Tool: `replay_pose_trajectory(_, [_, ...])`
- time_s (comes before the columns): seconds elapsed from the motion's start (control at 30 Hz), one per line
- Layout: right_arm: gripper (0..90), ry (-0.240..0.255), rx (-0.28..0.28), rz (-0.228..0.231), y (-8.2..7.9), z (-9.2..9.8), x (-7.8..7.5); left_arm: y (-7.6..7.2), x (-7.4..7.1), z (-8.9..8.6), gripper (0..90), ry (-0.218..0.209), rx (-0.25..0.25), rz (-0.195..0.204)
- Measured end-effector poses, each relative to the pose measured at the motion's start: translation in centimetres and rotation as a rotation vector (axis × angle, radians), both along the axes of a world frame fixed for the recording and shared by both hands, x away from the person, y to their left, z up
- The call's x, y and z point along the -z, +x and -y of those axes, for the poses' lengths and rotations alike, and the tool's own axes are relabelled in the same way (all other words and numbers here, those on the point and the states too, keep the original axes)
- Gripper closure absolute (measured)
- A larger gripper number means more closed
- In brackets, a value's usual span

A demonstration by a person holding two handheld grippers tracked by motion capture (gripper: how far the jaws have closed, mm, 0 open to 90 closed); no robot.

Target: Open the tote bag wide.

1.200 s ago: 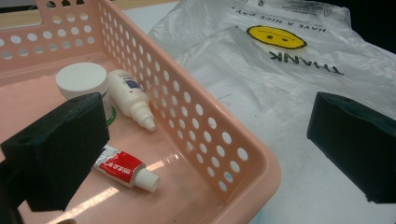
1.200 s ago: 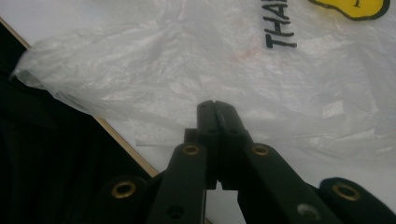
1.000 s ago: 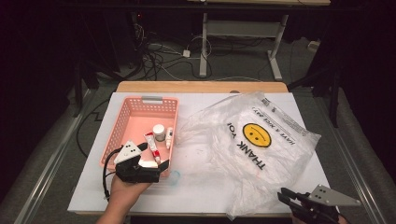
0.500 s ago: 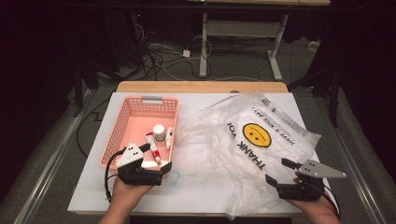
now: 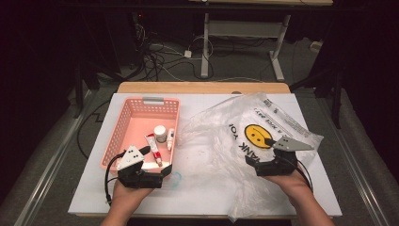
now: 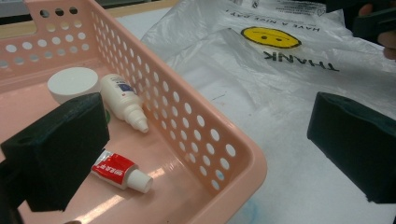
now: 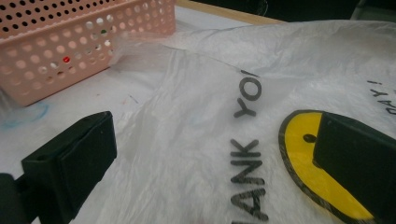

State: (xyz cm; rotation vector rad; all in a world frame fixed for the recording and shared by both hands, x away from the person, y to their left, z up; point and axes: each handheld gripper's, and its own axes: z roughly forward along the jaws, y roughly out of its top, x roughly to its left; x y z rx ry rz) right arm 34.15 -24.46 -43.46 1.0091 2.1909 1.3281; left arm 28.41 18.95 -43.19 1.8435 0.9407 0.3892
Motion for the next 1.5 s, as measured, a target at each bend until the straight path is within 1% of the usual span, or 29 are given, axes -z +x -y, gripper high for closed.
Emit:
replay_pose_trajectory(0.07, [0.0,0.003,0.001,-0.016,0.9,-0.7,0.3,-0.2,-0.1,-0.2,0.0,0.002,0.0,0.003])
replay_pose_trajectory(0.13, [0.0,-0.011,-0.001,-0.017,1.7,-1.3,0.4,-0.4,-0.1,-0.3,0.0,0.005,-0.002,0.006])
replay_pose_trajectory(0.2, [0.1,-0.011,-0.004,-0.01,2.2,-1.7,0.5,-0.5,-0.1,-0.4,0.0,0.002,-0.002,0.006])
replay_pose_trajectory(0.27, [1.1,-0.007,-0.013,-0.009,2.2,-2.2,0.6,-0.6,-0.1,-0.5,0.0,0.007,-0.001,0.006])
replay_pose_trajectory(0.33, [1.6,-0.022,-0.033,-0.011,2.2,-2.7,0.8,-0.8,-0.1,-0.5,0.0,0.011,0.0,0.007])
replay_pose_trajectory(0.4, [3.0,-0.026,-0.044,-0.019,2.0,-3.0,0.8,-0.9,-0.2,-0.6,0.0,0.013,0.0,0.011])
replay_pose_trajectory(0.53, [6.6,-0.045,-0.053,-0.019,1.9,-3.2,0.7,-1.3,-0.1,-1.0,0.0,0.013,-0.007,0.01])
replay_pose_trajectory(0.57, [8.3,-0.051,-0.054,-0.022,1.9,-3.2,0.8,-1.3,0.0,-1.1,0.0,0.013,-0.008,0.007])
replay_pose_trajectory(0.67, [14.2,-0.046,-0.069,-0.039,1.8,-3.3,1.1,-1.4,0.0,-1.3,0.0,0.015,-0.013,0.008])
replay_pose_trajectory(0.8, [22.7,-0.076,-0.122,-0.071,1.6,-4.1,1.6,-1.4,0.1,-1.5,0.0,0.011,-0.017,0.006])
replay_pose_trajectory(0.83, [24.1,-0.105,-0.121,-0.067,1.5,-4.4,1.8,-1.4,0.1,-1.5,0.0,0.006,-0.016,0.005])
replay_pose_trajectory(0.87, [25.6,-0.124,-0.128,-0.069,1.3,-4.8,1.9,-1.3,0.1,-1.6,0.0,0.005,-0.016,0.005])
replay_pose_trajectory(0.9, [26.5,-0.127,-0.146,-0.08,1.2,-5.2,2.1,-1.3,0.1,-1.5,0.0,0.007,-0.015,0.006])
replay_pose_trajectory(0.93, [26.6,-0.141,-0.159,-0.087,1.1,-5.5,2.3,-1.3,0.1,-1.5,0.0,0.008,-0.014,0.005])
replay_pose_trajectory(1.0, [27.5,-0.161,-0.177,-0.109,1.1,-6.1,2.8,-1.3,0.1,-1.5,0.0,0.009,-0.012,0.005])
replay_pose_trajectory(1.1, [29.2,-0.189,-0.199,-0.125,1.2,-6.5,3.4,-1.4,0.1,-1.3,0.0,0.013,-0.006,0.005])
replay_pose_trajectory(1.13, [29.3,-0.195,-0.2,-0.132,1.2,-6.6,3.6,-1.4,0.1,-1.2,0.0,0.011,-0.004,0.004])
replay_pose_trajectory(1.23, [33.5,-0.213,-0.191,-0.121,1.7,-6.8,3.9,-1.4,0.1,-1.1,0.0,0.013,0.001,0.003])
replay_pose_trajectory(1.27, [34.9,-0.213,-0.181,-0.139,1.9,-6.8,4.1,-1.4,0.1,-1.1,0.0,0.013,0.002,0.002])
replay_pose_trajectory(1.4, [40.5,-0.254,-0.2,-0.157,2.3,-7.1,4.9,-1.4,0.1,-1.1,0.0,0.01,0.004,0.0])
replay_pose_trajectory(1.5, [48.6,-0.254,-0.197,-0.148,2.2,-7.1,4.9,-1.2,0.2,-1.1,0.0,0.009,0.005,-0.008])
